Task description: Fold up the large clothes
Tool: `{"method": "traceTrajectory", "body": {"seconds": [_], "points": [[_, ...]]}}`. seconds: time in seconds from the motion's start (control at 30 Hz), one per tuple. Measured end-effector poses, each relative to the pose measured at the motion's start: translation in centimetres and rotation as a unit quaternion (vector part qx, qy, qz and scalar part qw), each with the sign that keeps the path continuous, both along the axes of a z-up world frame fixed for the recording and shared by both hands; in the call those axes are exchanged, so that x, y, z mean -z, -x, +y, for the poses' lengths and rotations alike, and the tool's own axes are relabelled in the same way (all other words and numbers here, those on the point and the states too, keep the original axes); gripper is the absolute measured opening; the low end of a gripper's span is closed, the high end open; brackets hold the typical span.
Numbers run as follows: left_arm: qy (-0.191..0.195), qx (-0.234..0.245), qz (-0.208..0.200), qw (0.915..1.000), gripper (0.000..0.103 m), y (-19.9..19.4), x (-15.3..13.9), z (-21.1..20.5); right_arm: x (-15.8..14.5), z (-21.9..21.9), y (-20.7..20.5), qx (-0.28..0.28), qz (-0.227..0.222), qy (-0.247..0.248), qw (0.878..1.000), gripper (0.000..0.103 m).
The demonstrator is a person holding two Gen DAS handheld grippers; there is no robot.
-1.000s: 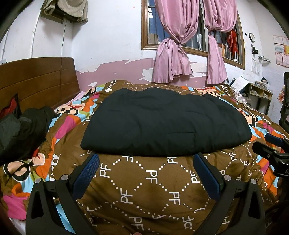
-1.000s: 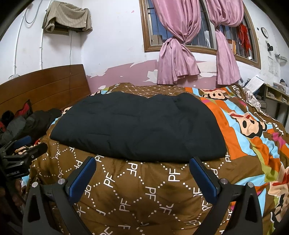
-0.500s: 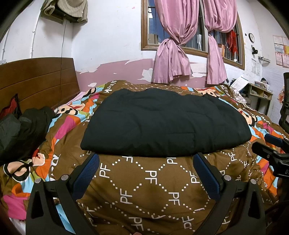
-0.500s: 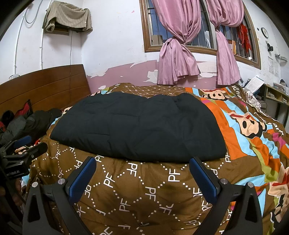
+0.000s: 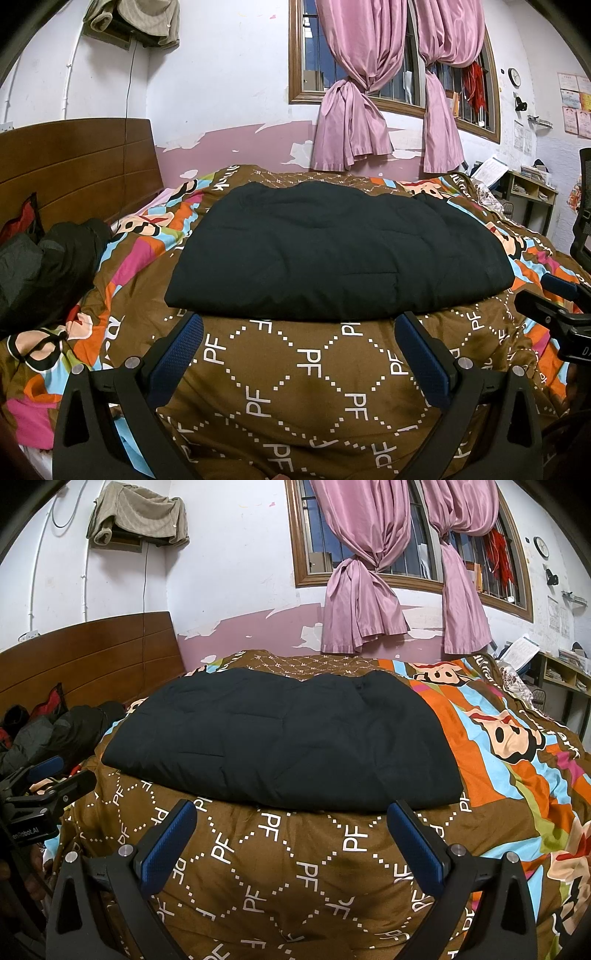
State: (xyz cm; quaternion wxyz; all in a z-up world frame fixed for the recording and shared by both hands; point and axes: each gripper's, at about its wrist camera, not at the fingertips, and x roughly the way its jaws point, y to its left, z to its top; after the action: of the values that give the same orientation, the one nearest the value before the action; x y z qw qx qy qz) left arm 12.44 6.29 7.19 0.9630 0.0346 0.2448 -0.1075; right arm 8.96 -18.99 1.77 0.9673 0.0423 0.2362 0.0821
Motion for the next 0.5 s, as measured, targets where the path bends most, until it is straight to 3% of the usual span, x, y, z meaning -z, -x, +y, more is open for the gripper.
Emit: {"method": "traceTrajectory", "body": {"seconds": [0.5], "points": [[-0.001,0.000,-0.001,1.0000,0.102,0.04,0.06,-0.05,-0.02,0.05,0.02,0.000,-0.001,0.000,1.000,0.103]]}}
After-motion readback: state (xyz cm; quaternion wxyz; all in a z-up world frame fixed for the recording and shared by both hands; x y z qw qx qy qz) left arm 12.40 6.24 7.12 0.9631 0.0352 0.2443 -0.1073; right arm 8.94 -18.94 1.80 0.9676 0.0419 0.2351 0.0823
